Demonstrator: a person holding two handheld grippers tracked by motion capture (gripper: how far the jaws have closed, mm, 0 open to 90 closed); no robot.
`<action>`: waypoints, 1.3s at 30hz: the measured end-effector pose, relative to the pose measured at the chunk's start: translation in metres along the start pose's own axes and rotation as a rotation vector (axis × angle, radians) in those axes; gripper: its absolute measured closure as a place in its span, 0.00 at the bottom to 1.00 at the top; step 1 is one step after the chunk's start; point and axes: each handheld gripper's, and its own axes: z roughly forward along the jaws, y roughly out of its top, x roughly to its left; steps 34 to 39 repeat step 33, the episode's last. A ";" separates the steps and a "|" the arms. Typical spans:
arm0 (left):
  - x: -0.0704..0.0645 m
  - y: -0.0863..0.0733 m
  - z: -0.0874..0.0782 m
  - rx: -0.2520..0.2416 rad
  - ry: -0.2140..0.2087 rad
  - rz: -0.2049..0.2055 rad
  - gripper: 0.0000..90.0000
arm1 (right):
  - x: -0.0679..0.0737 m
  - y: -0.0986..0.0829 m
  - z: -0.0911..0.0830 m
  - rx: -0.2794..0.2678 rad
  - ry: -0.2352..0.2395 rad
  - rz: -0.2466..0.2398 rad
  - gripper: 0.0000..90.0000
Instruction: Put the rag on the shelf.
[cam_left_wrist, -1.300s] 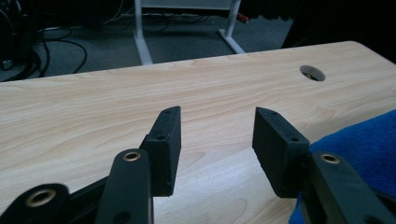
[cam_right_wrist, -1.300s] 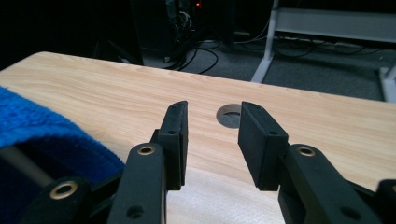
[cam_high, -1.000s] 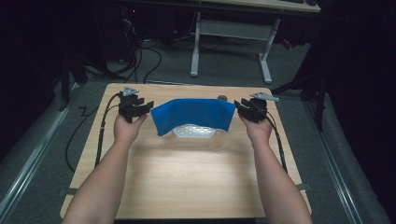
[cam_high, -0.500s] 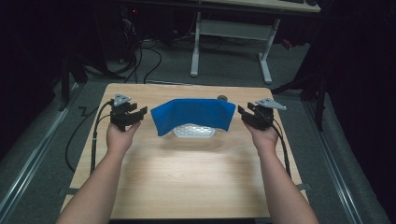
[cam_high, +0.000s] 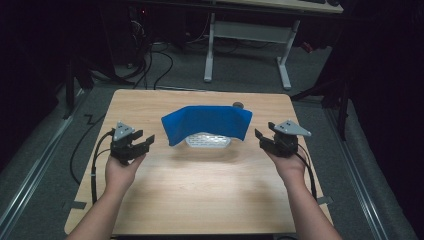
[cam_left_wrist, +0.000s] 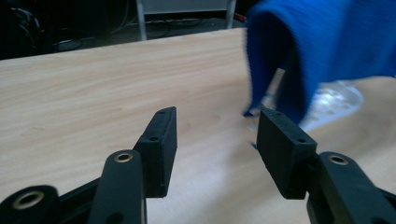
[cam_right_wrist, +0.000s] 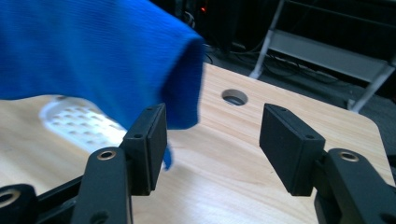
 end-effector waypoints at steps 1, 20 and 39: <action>-0.007 -0.004 -0.006 -0.001 -0.010 0.010 0.54 | 0.003 -0.001 -0.004 -0.007 0.000 -0.004 0.47; -0.139 -0.067 0.005 0.096 -0.286 0.142 0.51 | 0.101 -0.060 -0.042 0.068 0.114 -0.045 0.41; -0.136 -0.084 0.017 0.192 -0.298 0.133 0.49 | 0.111 -0.095 -0.021 0.140 0.167 -0.030 0.44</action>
